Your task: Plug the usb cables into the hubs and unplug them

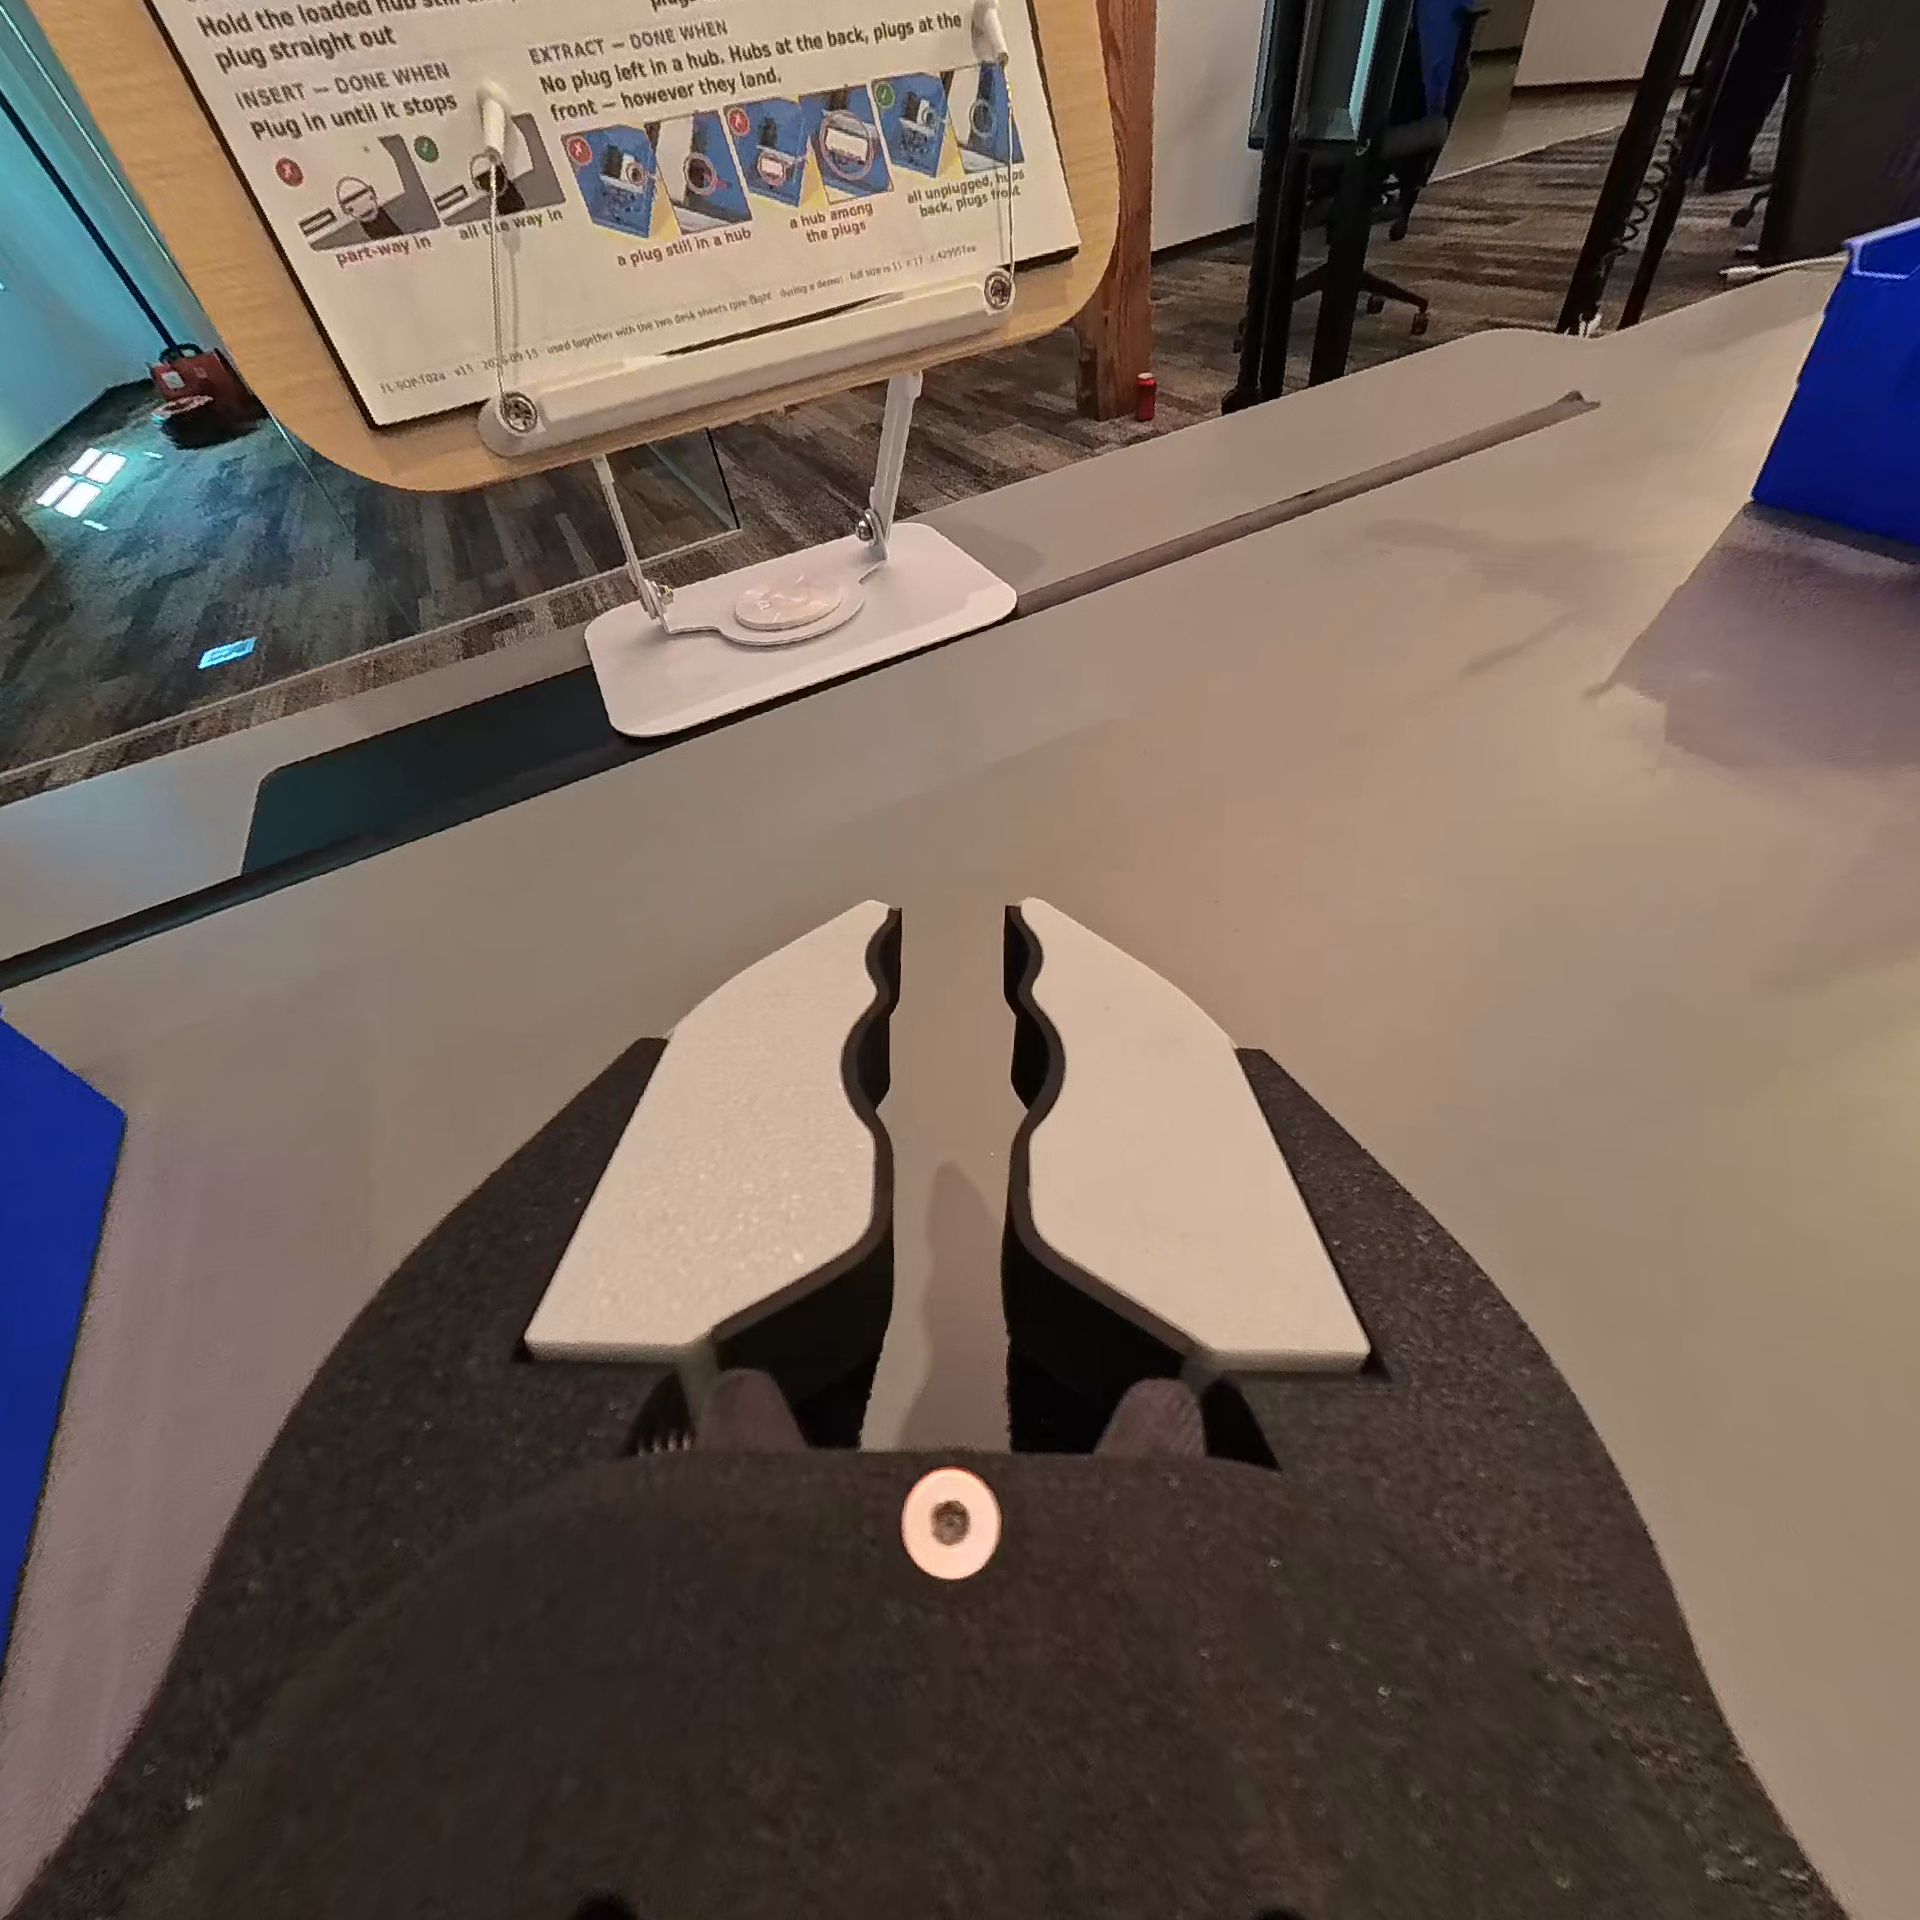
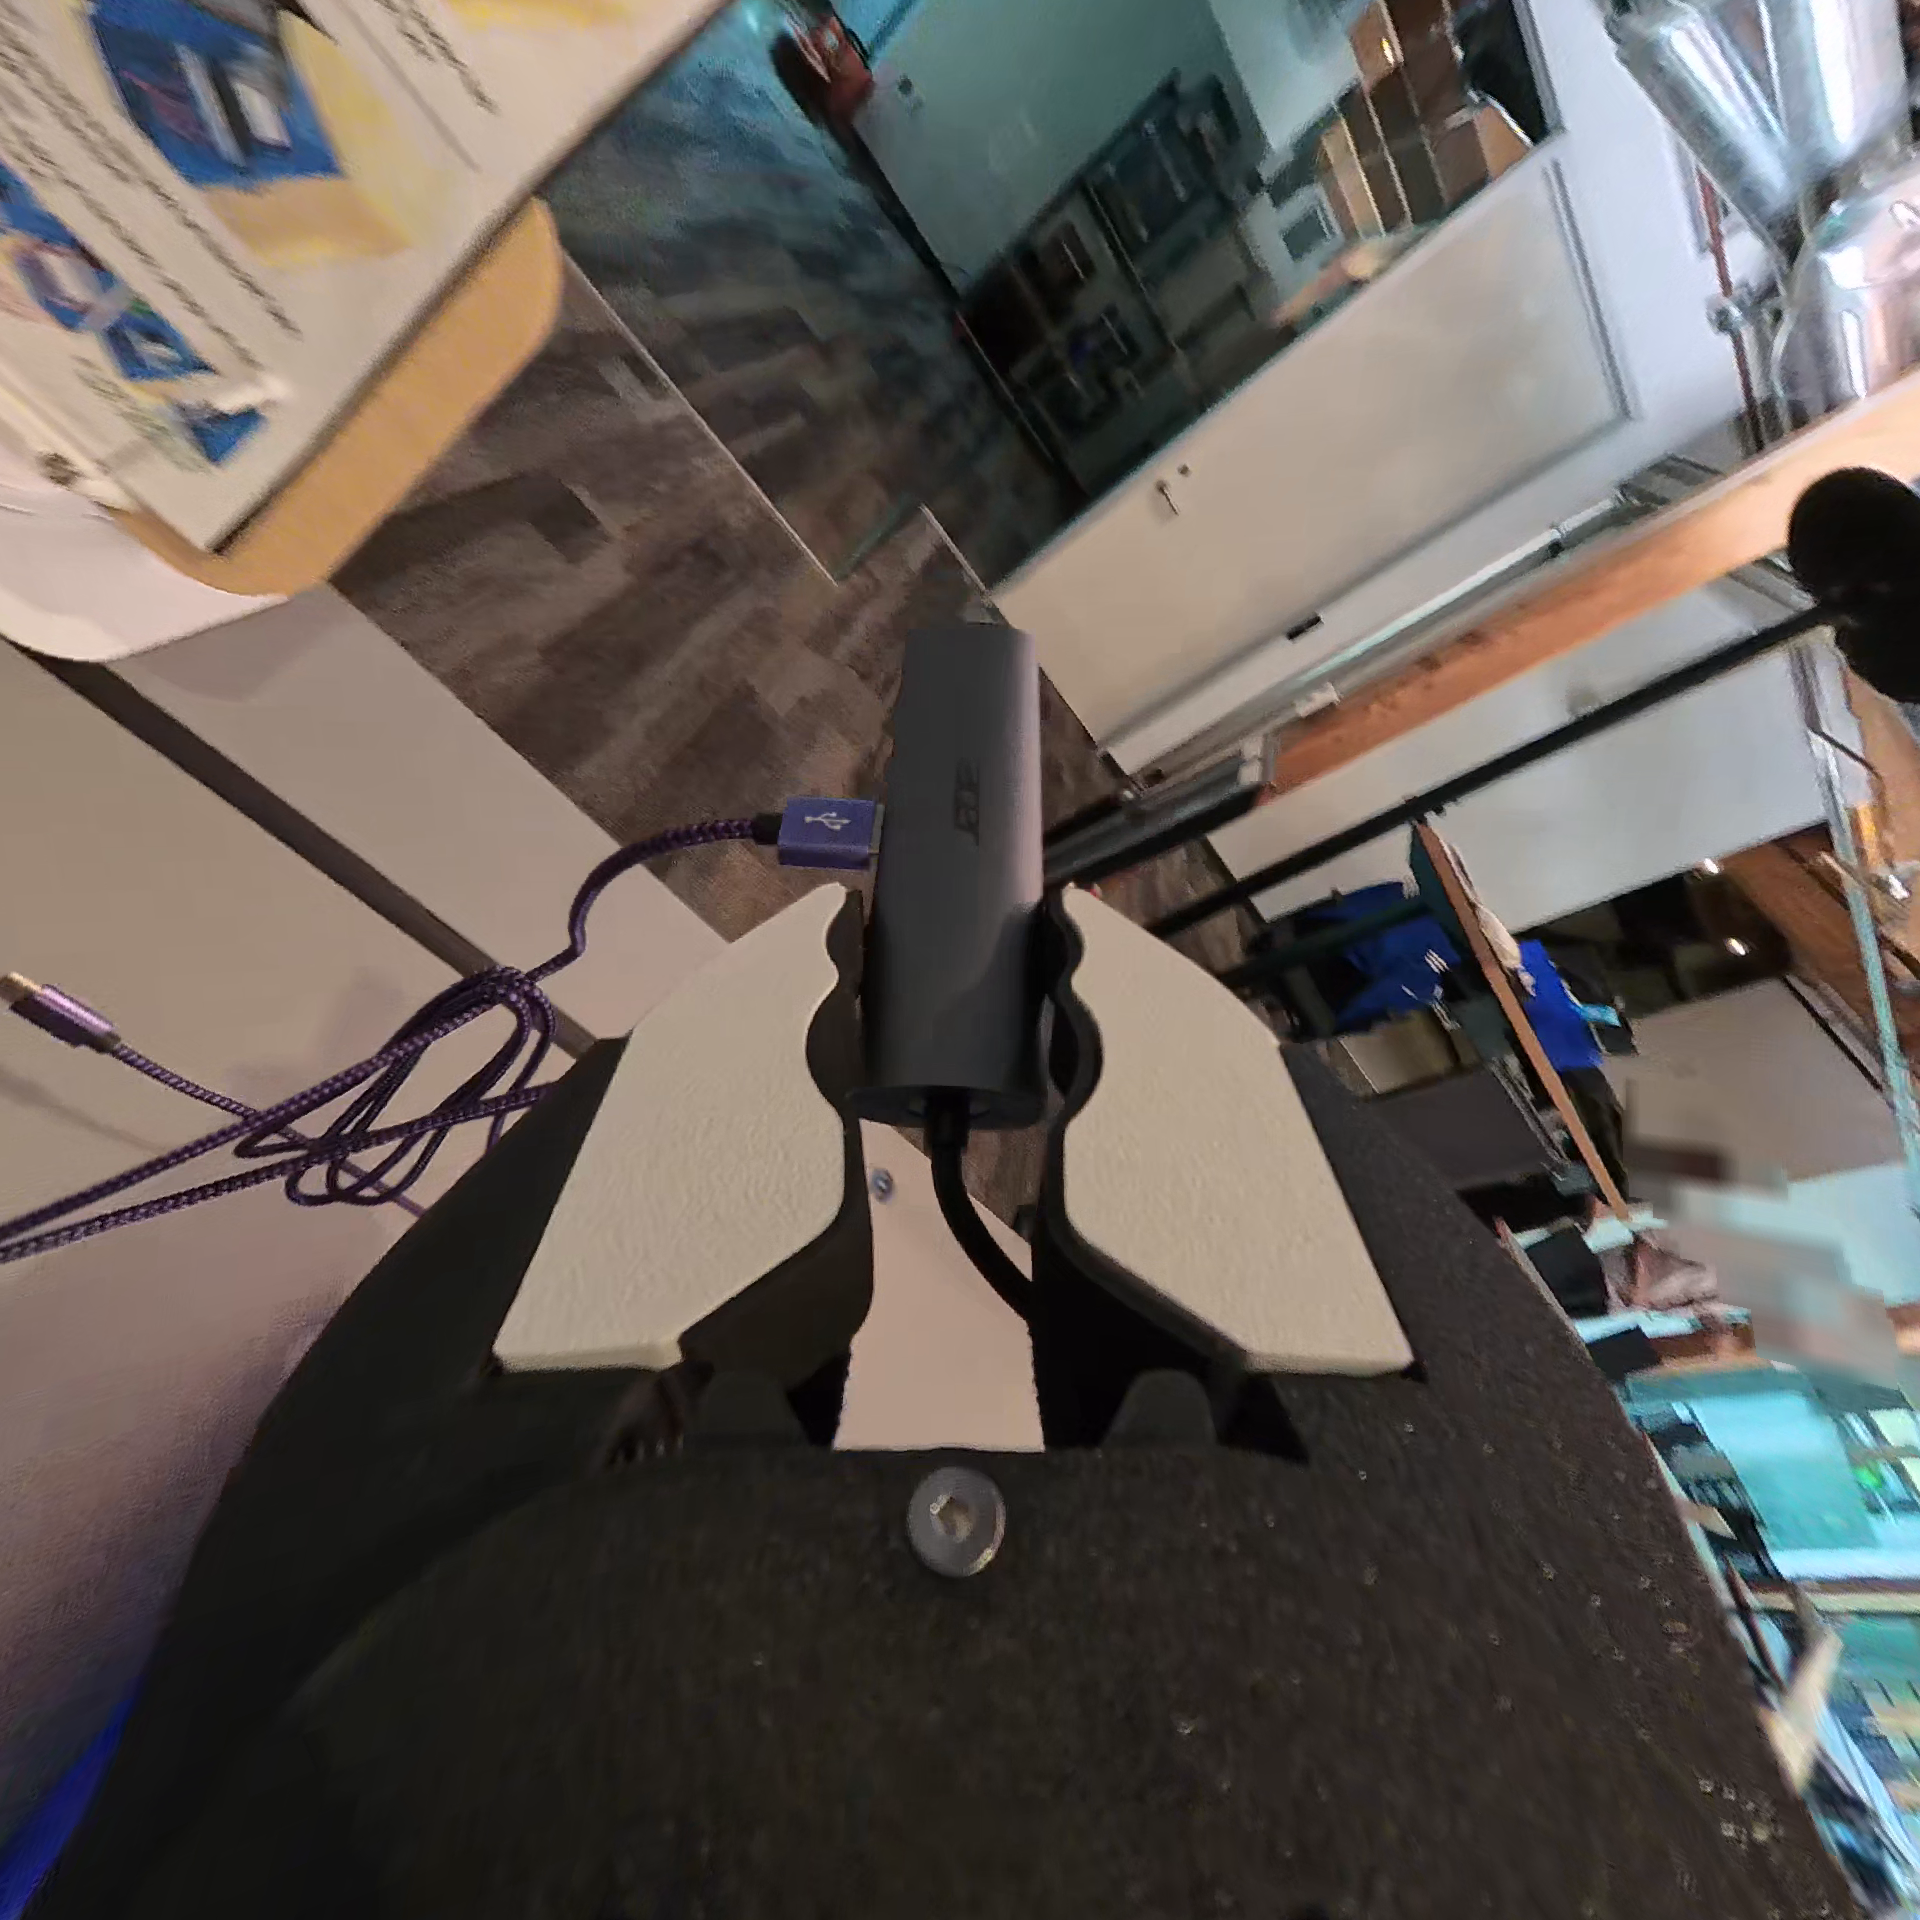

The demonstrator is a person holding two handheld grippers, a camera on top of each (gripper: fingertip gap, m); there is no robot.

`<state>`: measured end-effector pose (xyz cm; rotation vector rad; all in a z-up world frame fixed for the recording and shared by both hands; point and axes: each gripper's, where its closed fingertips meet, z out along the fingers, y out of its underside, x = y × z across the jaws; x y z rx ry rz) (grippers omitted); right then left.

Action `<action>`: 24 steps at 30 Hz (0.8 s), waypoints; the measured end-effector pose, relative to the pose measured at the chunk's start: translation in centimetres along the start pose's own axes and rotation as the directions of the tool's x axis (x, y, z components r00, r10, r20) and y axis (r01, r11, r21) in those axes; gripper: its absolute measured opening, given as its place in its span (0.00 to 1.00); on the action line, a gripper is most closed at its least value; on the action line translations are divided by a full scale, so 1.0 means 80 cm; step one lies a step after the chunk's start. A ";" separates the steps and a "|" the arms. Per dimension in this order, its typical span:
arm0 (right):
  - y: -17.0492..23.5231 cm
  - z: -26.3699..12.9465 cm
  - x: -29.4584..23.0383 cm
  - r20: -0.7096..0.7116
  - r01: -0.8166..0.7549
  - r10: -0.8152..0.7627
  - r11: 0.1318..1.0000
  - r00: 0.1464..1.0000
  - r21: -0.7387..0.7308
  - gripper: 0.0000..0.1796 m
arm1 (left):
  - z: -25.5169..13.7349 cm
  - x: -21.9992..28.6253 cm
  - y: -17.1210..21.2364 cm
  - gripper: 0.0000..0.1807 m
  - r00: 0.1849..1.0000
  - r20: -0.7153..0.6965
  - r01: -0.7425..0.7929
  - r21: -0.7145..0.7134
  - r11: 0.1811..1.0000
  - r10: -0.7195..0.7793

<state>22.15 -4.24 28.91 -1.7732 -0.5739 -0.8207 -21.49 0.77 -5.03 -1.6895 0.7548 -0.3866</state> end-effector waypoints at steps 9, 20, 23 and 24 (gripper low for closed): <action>0.097 0.008 0.087 -0.076 -0.007 -0.014 0.965 0.997 -0.263 0.18 | 0.005 0.004 0.008 0.10 1.000 0.001 -0.026 -0.028 0.999 0.026; 0.233 0.023 0.068 -0.051 -0.016 -0.007 0.900 0.999 -0.436 0.18 | 0.007 0.003 0.009 0.10 1.000 -0.003 -0.021 -0.030 0.999 0.021; 0.270 0.030 0.041 -0.014 0.008 -0.018 0.871 1.000 -0.491 0.18 | 0.007 0.006 0.008 0.10 0.999 -0.009 -0.032 -0.032 0.999 0.031; 0.283 0.034 0.028 0.001 0.018 -0.020 0.856 1.000 -0.517 0.18 | 0.007 0.007 0.008 0.10 0.999 -0.010 -0.035 -0.031 0.999 0.034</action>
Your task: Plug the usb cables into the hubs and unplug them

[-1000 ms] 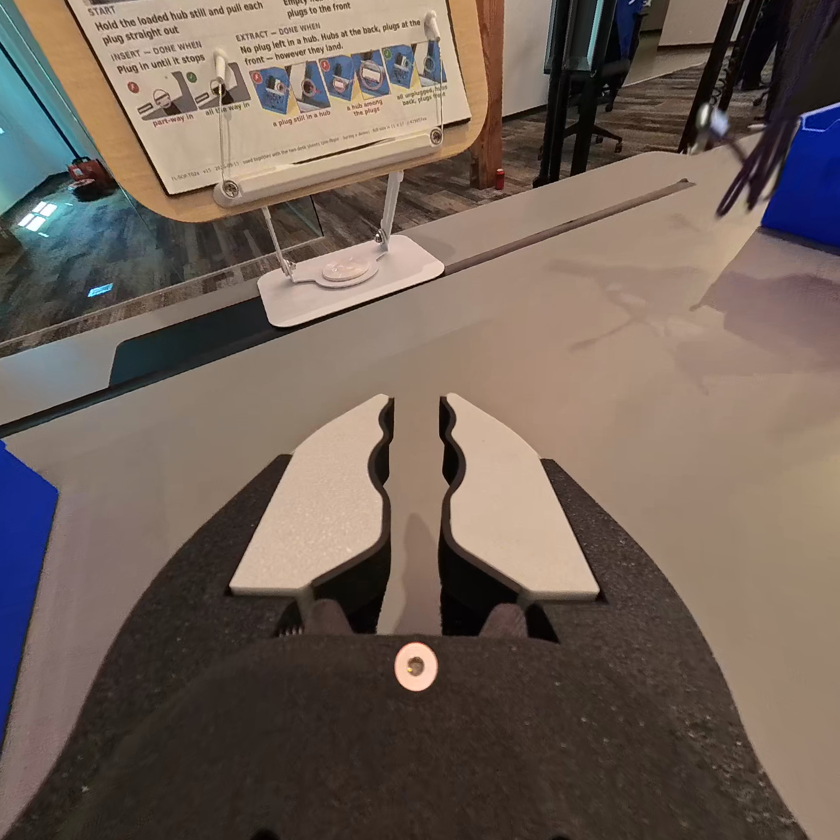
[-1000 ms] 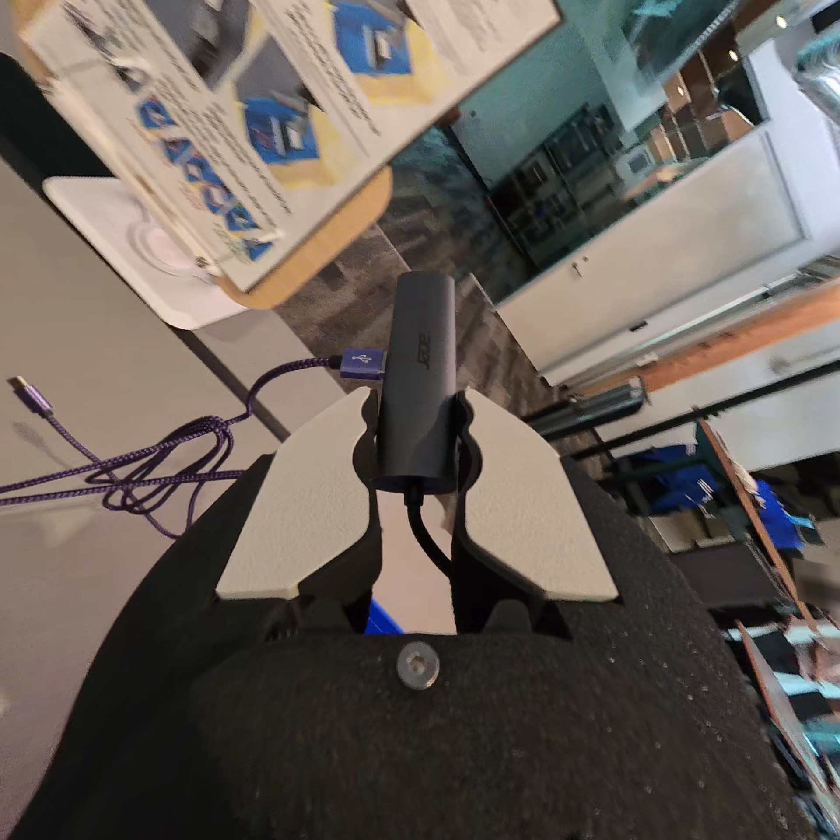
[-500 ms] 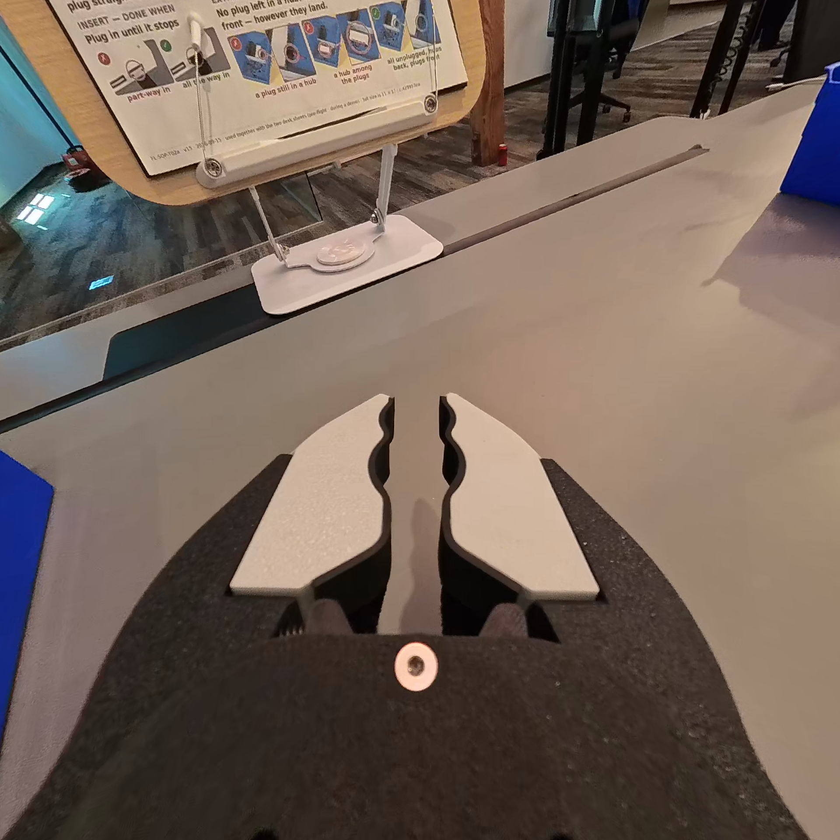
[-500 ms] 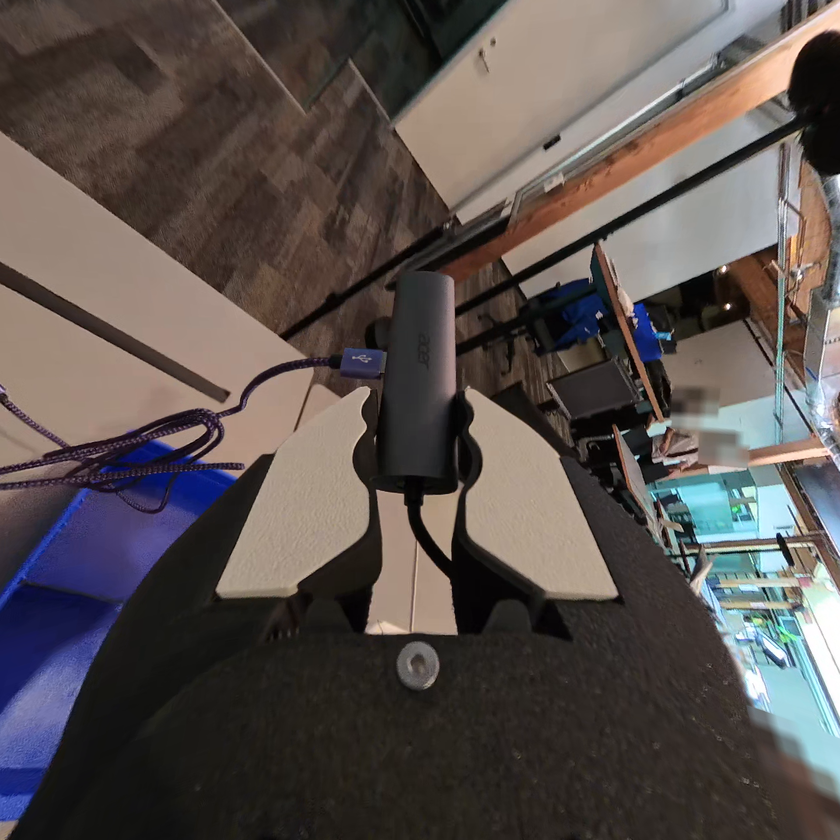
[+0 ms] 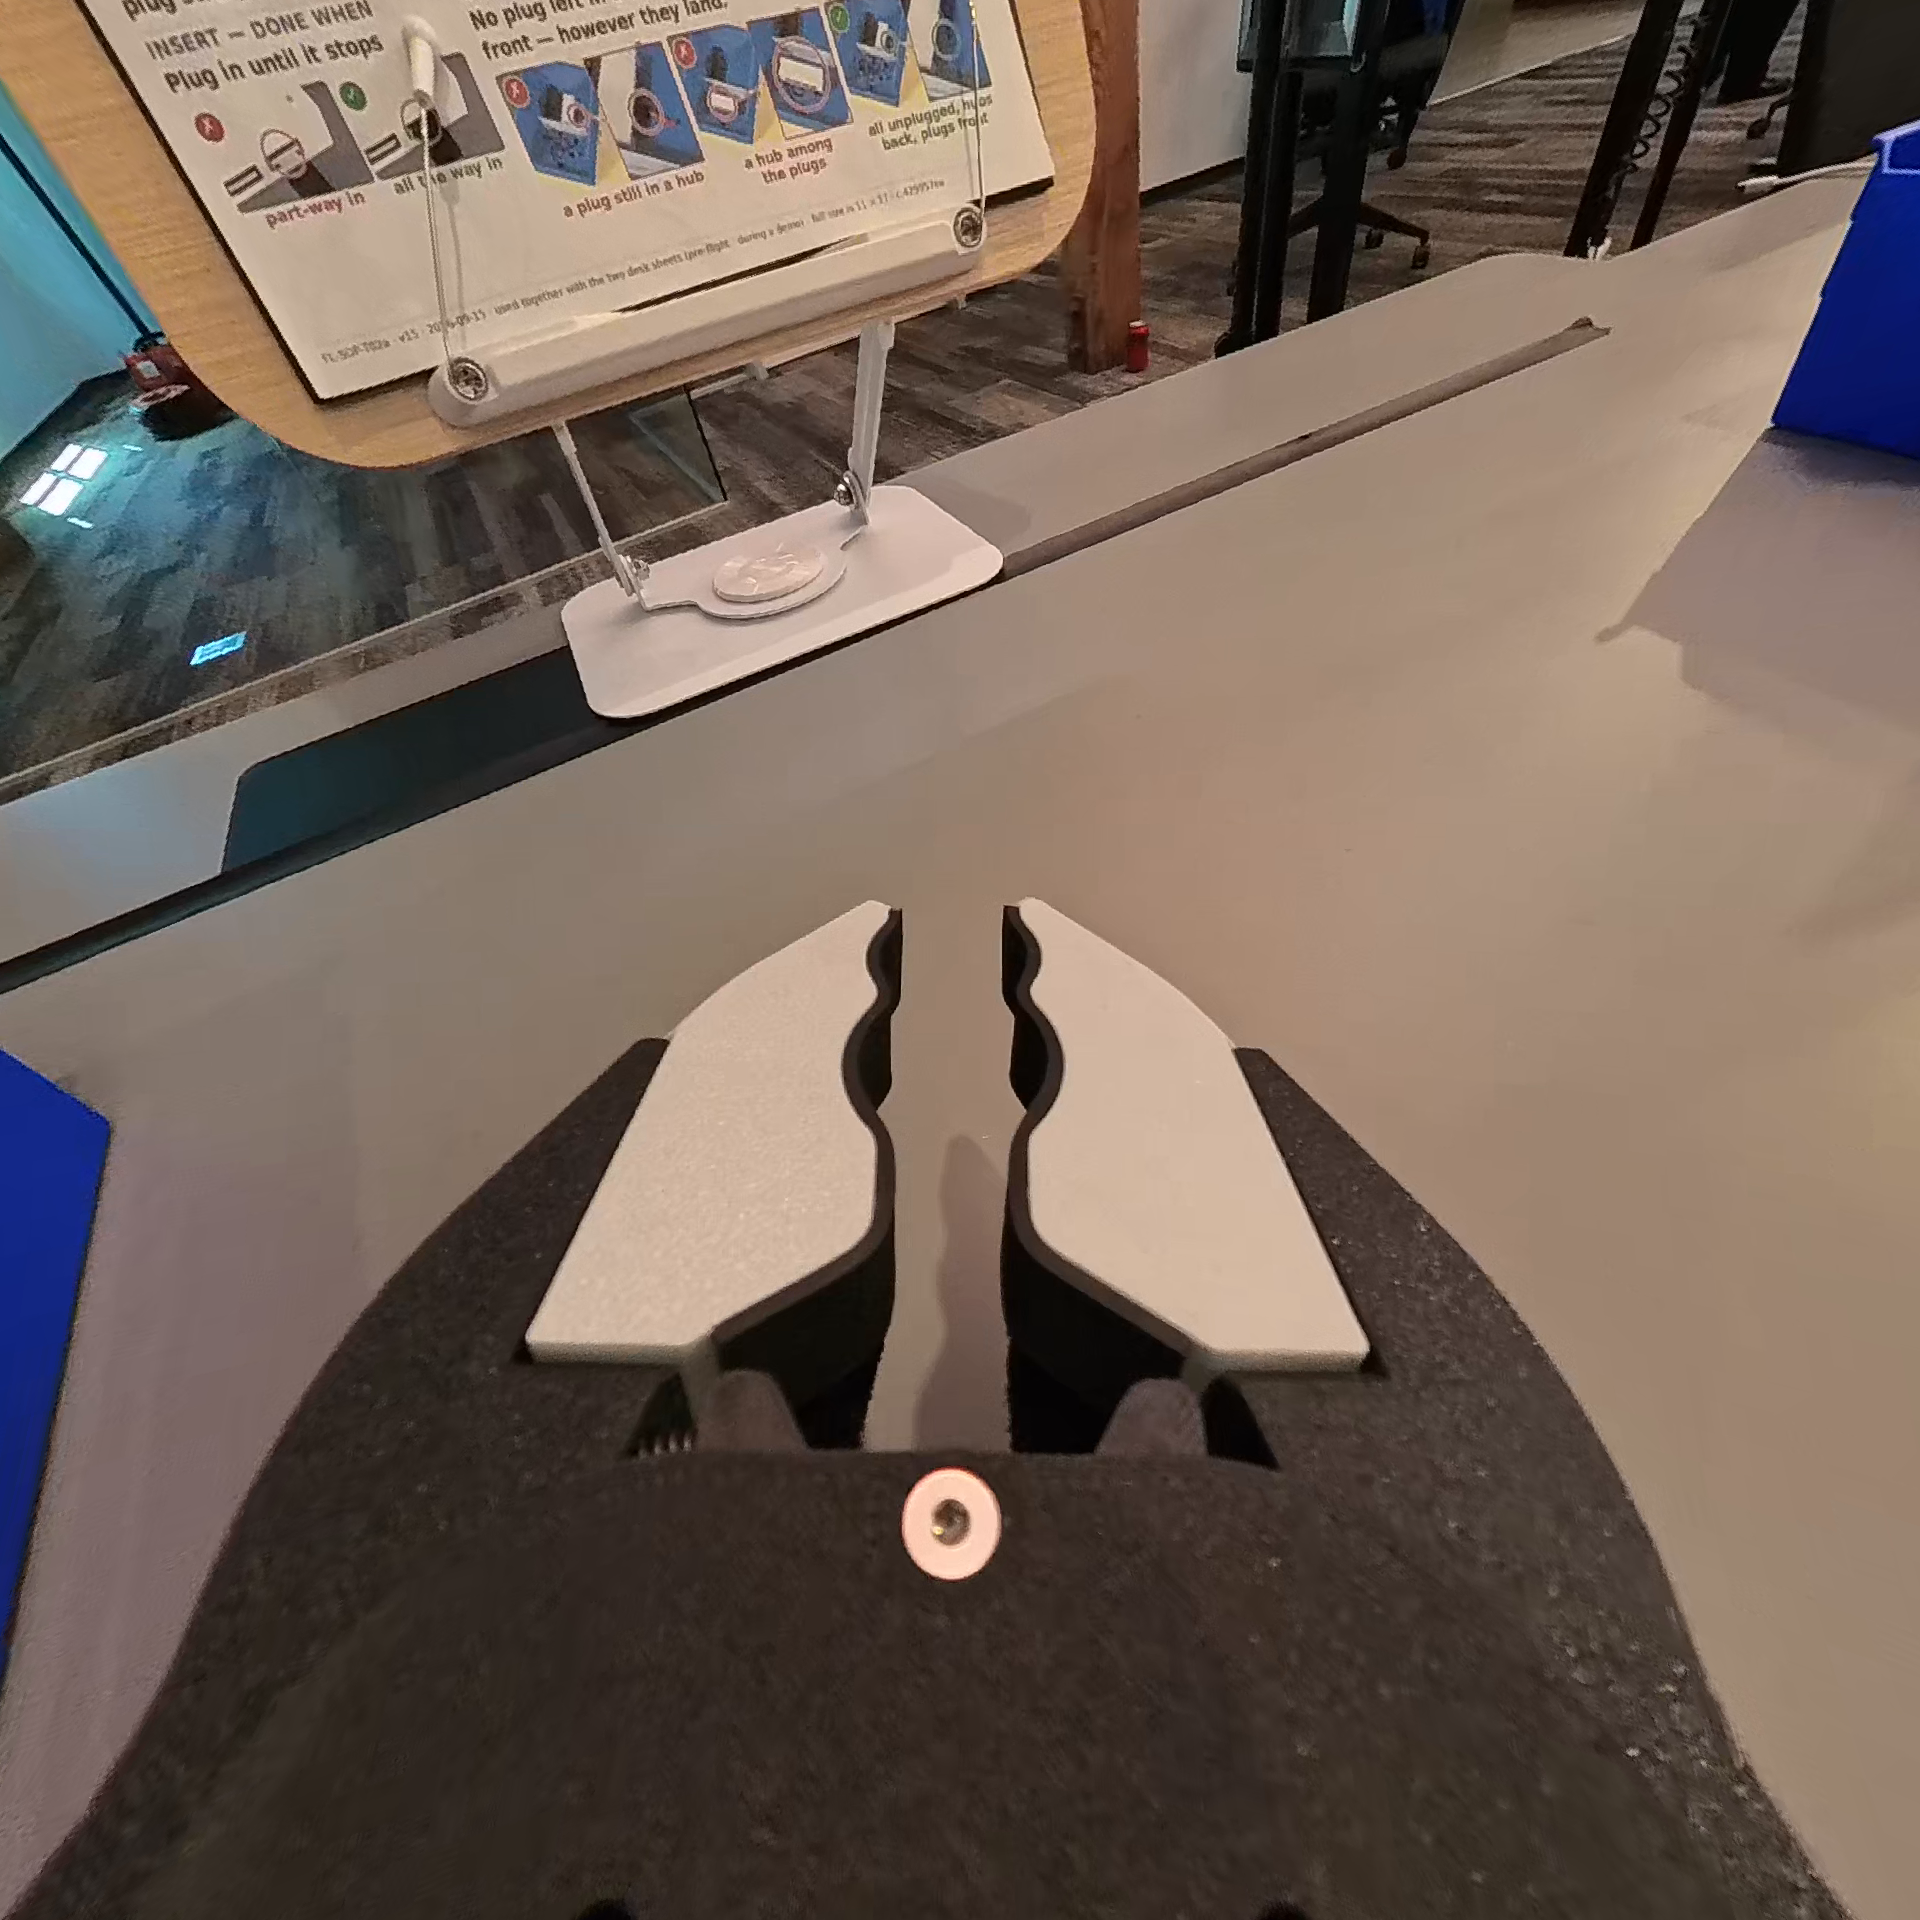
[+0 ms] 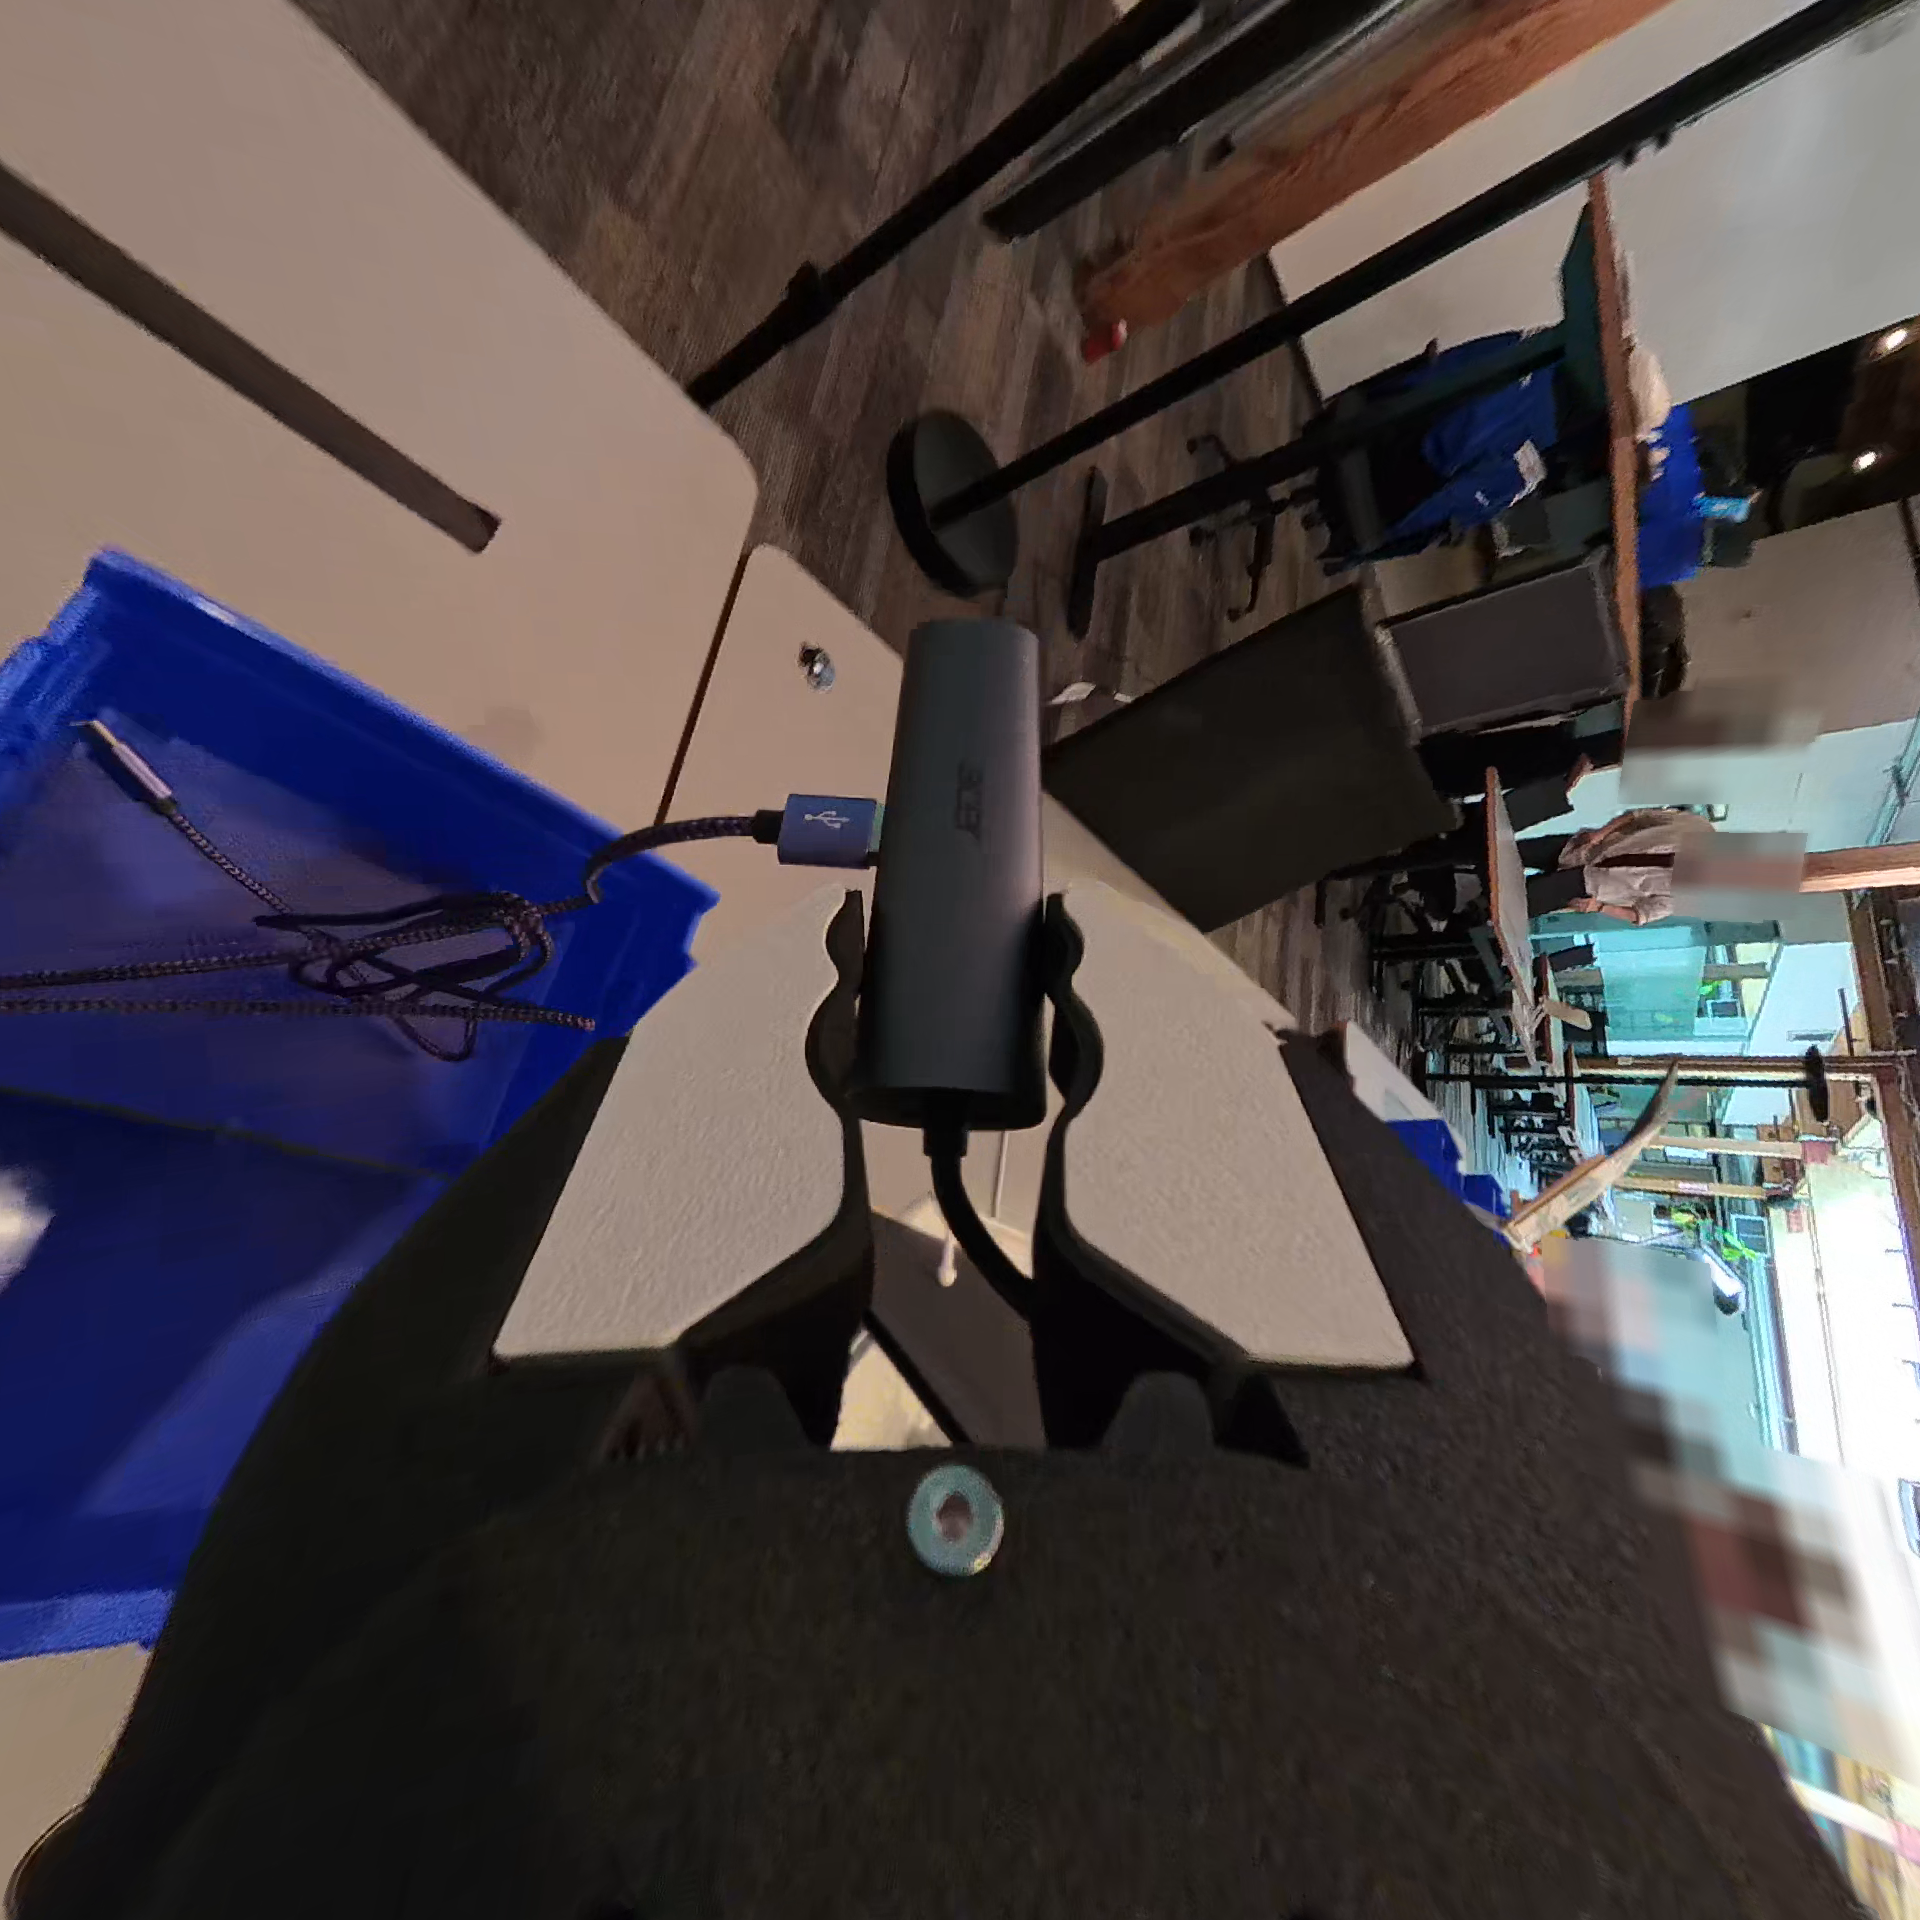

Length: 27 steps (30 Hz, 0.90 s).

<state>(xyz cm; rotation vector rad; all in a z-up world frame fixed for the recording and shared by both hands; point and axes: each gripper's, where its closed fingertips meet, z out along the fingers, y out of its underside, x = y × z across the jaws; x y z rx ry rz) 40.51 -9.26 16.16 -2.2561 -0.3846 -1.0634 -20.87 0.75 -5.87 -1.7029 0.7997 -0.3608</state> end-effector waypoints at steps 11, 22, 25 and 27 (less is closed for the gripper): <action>0.069 0.079 -0.137 0.328 -0.115 0.198 0.960 0.924 -0.256 0.18 | 0.000 0.001 0.000 0.10 1.000 -0.005 0.001 0.002 1.000 -0.001; 0.094 0.106 -0.047 0.119 -0.326 0.376 0.893 0.919 -0.310 0.18 | 0.006 0.005 0.008 0.10 1.000 -0.002 -0.028 -0.028 0.999 0.028; 0.084 0.107 -0.046 0.164 -0.292 0.344 0.916 0.925 -0.274 0.18 | 0.006 0.005 0.008 0.10 0.999 0.000 -0.033 -0.030 0.999 0.033; 0.082 0.110 -0.062 0.229 -0.240 0.302 0.935 0.925 -0.261 0.18 | 0.007 0.007 0.009 0.10 0.999 -0.002 -0.038 -0.035 0.999 0.038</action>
